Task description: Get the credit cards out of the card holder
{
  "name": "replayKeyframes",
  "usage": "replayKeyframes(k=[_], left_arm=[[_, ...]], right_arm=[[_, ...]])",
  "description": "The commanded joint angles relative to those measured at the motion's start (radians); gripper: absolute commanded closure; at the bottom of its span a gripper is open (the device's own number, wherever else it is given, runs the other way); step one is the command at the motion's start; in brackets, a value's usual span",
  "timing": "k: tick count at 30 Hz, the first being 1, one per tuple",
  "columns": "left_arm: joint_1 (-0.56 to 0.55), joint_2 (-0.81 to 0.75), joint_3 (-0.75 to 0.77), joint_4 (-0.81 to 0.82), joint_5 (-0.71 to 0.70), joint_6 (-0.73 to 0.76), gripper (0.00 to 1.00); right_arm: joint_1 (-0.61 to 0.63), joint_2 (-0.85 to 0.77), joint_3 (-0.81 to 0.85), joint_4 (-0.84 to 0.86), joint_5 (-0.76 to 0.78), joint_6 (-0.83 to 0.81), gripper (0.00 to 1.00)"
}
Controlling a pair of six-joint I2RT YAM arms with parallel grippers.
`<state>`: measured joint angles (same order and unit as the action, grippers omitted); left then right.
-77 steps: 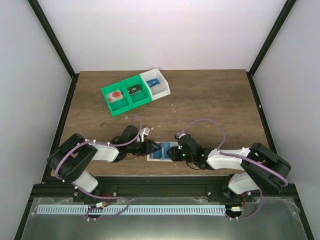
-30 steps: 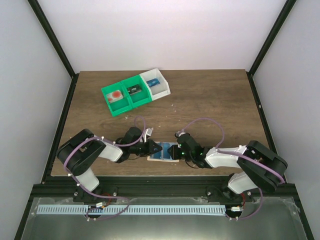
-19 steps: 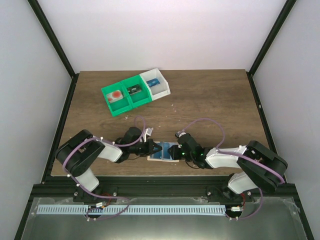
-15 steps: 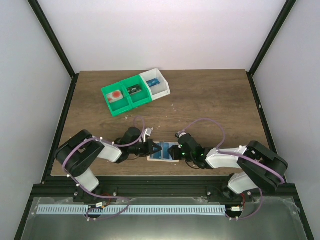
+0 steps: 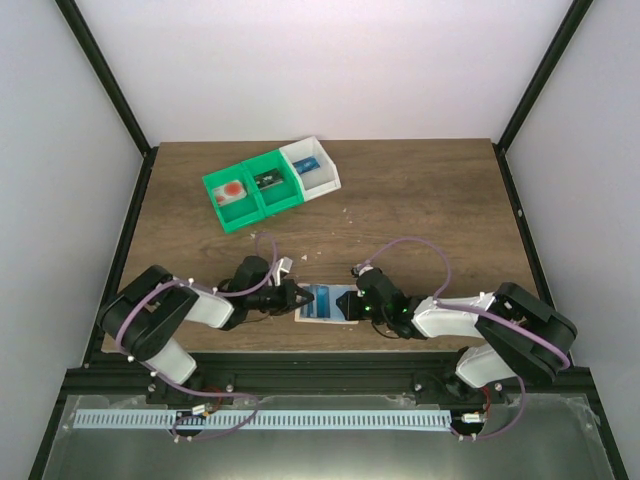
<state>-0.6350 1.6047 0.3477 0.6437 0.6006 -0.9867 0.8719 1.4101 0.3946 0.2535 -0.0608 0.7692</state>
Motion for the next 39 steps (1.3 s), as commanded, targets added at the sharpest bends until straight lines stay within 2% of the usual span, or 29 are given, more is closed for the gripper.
replayKeyframes(k=[1, 7, 12, 15, 18, 20, 22, 24, 27, 29, 31, 33, 37, 39], left_arm=[[0.021, -0.031, -0.024, -0.020, 0.007, 0.036, 1.00], [0.049, -0.087, -0.040, -0.087, 0.003, 0.057, 1.00], [0.057, -0.175, -0.028, -0.157, -0.009, 0.065, 1.00], [0.064, -0.244, -0.004, -0.243, -0.034, 0.093, 1.00], [0.077, -0.312, 0.024, -0.338, -0.068, 0.131, 1.00], [0.087, -0.353, 0.034, -0.370, -0.068, 0.135, 1.00], [0.100, -0.384, 0.041, -0.383, -0.046, 0.125, 1.00], [0.120, -0.397, 0.044, -0.370, 0.016, 0.104, 1.00], [0.150, -0.408, 0.043, -0.334, 0.111, 0.056, 1.00], [0.155, -0.425, 0.035, -0.295, 0.157, 0.012, 1.00], [0.155, -0.445, 0.030, -0.263, 0.196, -0.025, 1.00], [0.155, -0.450, 0.034, -0.257, 0.226, -0.044, 1.00], [0.155, -0.439, 0.055, -0.285, 0.285, -0.053, 1.00], [0.155, -0.441, 0.055, -0.289, 0.300, -0.066, 1.00]], right_arm=[[-0.004, 0.003, -0.014, -0.098, 0.026, -0.001, 0.83], [-0.004, -0.024, 0.011, -0.127, 0.047, -0.040, 0.83], [-0.003, -0.099, 0.036, -0.147, 0.092, -0.129, 0.81], [-0.004, -0.158, 0.030, -0.094, 0.061, -0.236, 0.79], [0.015, -0.221, 0.009, -0.014, 0.029, -0.398, 0.78], [0.065, -0.266, -0.027, 0.058, 0.074, -0.523, 0.76], [0.124, -0.316, -0.080, 0.139, 0.122, -0.664, 0.75], [0.169, -0.366, -0.140, 0.242, 0.107, -0.818, 0.73], [0.190, -0.423, -0.203, 0.342, 0.082, -0.964, 0.65], [0.191, -0.442, -0.222, 0.371, 0.066, -1.042, 0.56], [0.191, -0.433, -0.256, 0.451, 0.083, -1.114, 0.51], [0.193, -0.387, -0.285, 0.562, 0.169, -1.167, 0.53], [0.221, -0.280, -0.294, 0.738, 0.125, -1.292, 0.55], [0.240, -0.229, -0.266, 0.764, 0.164, -1.344, 0.55]])
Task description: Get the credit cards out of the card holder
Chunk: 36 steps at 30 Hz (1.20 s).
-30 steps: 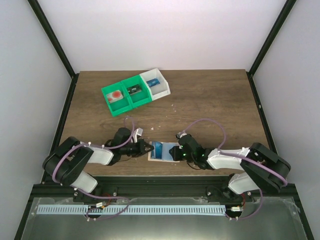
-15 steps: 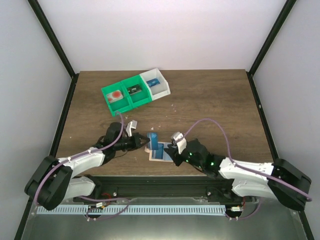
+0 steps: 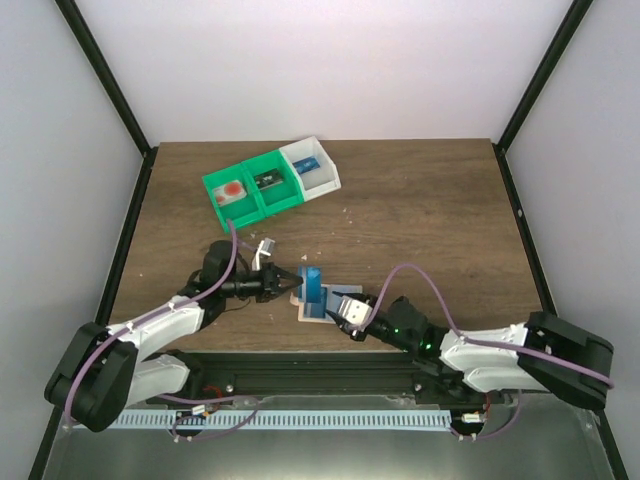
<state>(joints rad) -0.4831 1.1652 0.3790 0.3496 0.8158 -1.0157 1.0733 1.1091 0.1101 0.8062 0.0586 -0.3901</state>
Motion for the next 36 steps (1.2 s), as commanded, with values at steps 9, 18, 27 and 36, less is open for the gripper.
replayKeyframes(k=[9, 18, 27, 36], left_arm=[[0.003, 0.012, -0.001, 0.000, 0.127, -0.074, 1.00], [0.003, 0.018, -0.057, 0.080, 0.131, -0.166, 1.00], [0.003, 0.026, -0.068, 0.118, 0.142, -0.207, 1.00], [0.003, 0.027, -0.091, 0.188, 0.157, -0.277, 1.00]], right_arm=[[0.085, 0.184, 0.056, 0.317, 0.102, -0.362, 0.55], [0.138, 0.235, 0.057, 0.366, 0.100, -0.469, 0.59], [0.147, 0.252, 0.053, 0.376, 0.134, -0.502, 0.88], [0.147, 0.291, 0.042, 0.440, 0.196, -0.563, 1.00]])
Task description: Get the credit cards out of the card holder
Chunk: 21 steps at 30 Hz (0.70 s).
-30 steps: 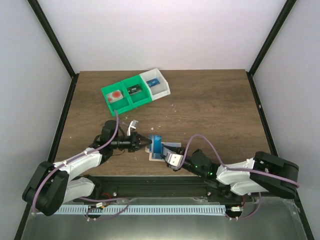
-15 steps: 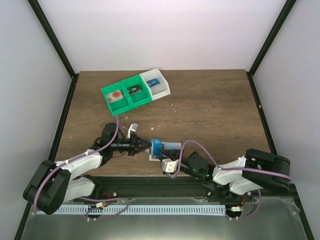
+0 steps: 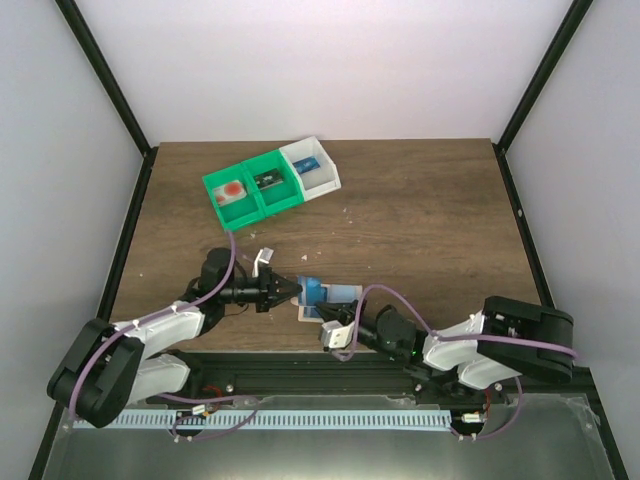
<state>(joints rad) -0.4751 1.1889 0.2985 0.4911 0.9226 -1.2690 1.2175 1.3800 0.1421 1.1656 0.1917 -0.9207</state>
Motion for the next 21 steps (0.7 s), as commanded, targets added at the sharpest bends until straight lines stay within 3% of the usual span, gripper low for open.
replayKeyframes(k=[1, 2, 6, 8, 15, 21], left_arm=[[-0.005, 0.002, -0.013, 0.047, 0.051, -0.025, 1.00], [-0.005, -0.001, -0.012, 0.047, 0.053, -0.027, 1.00], [-0.005, -0.035, 0.002, 0.019, 0.030, -0.007, 0.62], [-0.004, -0.080, 0.016, -0.019, -0.017, 0.029, 0.50], [-0.002, -0.293, 0.135, -0.318, -0.285, 0.280, 0.40], [-0.002, -0.482, 0.070, -0.182, -0.353, 0.292, 0.36]], right_arm=[[0.003, 0.021, 0.008, 0.088, 0.064, -0.038, 0.99], [0.004, 0.018, 0.006, 0.094, 0.063, -0.041, 1.00], [0.003, -0.034, 0.019, 0.039, 0.072, 0.005, 0.99], [0.003, -0.098, 0.038, -0.046, 0.064, 0.098, 1.00], [-0.001, -0.368, 0.162, -0.550, 0.122, 0.736, 0.99], [-0.032, -0.500, 0.206, -0.746, 0.109, 1.218, 1.00]])
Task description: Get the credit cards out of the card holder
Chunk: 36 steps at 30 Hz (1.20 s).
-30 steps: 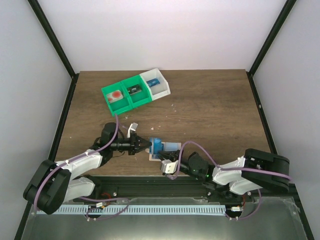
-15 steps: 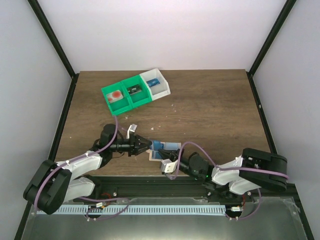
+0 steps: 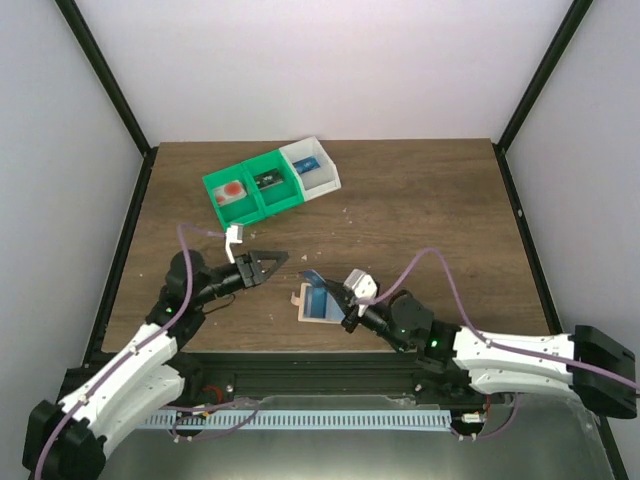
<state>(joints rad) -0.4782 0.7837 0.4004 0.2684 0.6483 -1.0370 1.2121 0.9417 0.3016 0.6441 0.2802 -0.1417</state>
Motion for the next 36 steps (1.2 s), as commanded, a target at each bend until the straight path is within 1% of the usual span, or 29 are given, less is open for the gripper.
replayKeyframes(k=[1, 5, 7, 10, 12, 14, 15, 17, 21, 23, 25, 27, 29, 31, 33, 36], left_arm=[[0.001, -0.090, -0.037, 0.047, -0.076, 0.066, 0.36], [0.001, -0.096, -0.062, 0.061, -0.042, 0.079, 0.36], [0.001, -0.082, -0.080, 0.088, -0.016, 0.070, 0.37], [0.001, -0.061, -0.106, 0.148, 0.025, 0.040, 0.38], [0.001, -0.056, -0.130, 0.210, 0.050, -0.012, 0.39], [0.001, -0.050, -0.170, 0.303, 0.066, -0.074, 0.41], [0.001, -0.045, -0.189, 0.371, 0.074, -0.111, 0.44], [0.000, -0.024, -0.213, 0.468, 0.081, -0.163, 0.47], [-0.004, 0.051, -0.218, 0.545, 0.096, -0.205, 0.48], [-0.015, 0.098, -0.231, 0.637, 0.106, -0.252, 0.49], [-0.026, 0.137, -0.238, 0.717, 0.114, -0.285, 0.51], [-0.045, 0.161, -0.235, 0.740, 0.106, -0.295, 0.51], [-0.066, 0.176, -0.232, 0.748, 0.091, -0.293, 0.51], [-0.086, 0.184, -0.231, 0.755, 0.080, -0.293, 0.55], [-0.097, 0.190, -0.232, 0.761, 0.077, -0.295, 0.59], [-0.101, 0.181, -0.241, 0.764, 0.061, -0.304, 0.59]], right_arm=[[-0.053, -0.085, 0.054, -0.248, -0.010, 0.515, 1.00], [-0.150, -0.158, 0.057, -0.278, -0.105, 0.705, 1.00], [-0.186, -0.198, 0.025, -0.231, -0.153, 0.775, 1.00], [-0.230, -0.239, -0.035, -0.147, -0.212, 0.947, 1.00], [-0.244, -0.252, -0.085, -0.057, -0.227, 1.083, 1.00], [-0.244, -0.243, -0.142, 0.108, -0.229, 1.194, 1.00], [-0.244, -0.232, -0.160, 0.160, -0.229, 1.234, 1.00], [-0.244, -0.204, -0.168, 0.216, -0.230, 1.273, 0.99], [-0.244, -0.137, -0.157, 0.282, -0.257, 1.357, 1.00], [-0.244, -0.096, -0.148, 0.326, -0.281, 1.400, 1.00], [-0.244, -0.051, -0.124, 0.336, -0.308, 1.436, 1.00], [-0.244, -0.008, -0.104, 0.338, -0.321, 1.471, 1.00], [-0.244, 0.030, -0.097, 0.375, -0.326, 1.491, 0.99], [-0.244, 0.054, -0.100, 0.422, -0.320, 1.497, 1.00], [-0.244, 0.063, -0.100, 0.433, -0.310, 1.500, 1.00], [-0.244, 0.055, -0.104, 0.420, -0.283, 1.500, 1.00]])
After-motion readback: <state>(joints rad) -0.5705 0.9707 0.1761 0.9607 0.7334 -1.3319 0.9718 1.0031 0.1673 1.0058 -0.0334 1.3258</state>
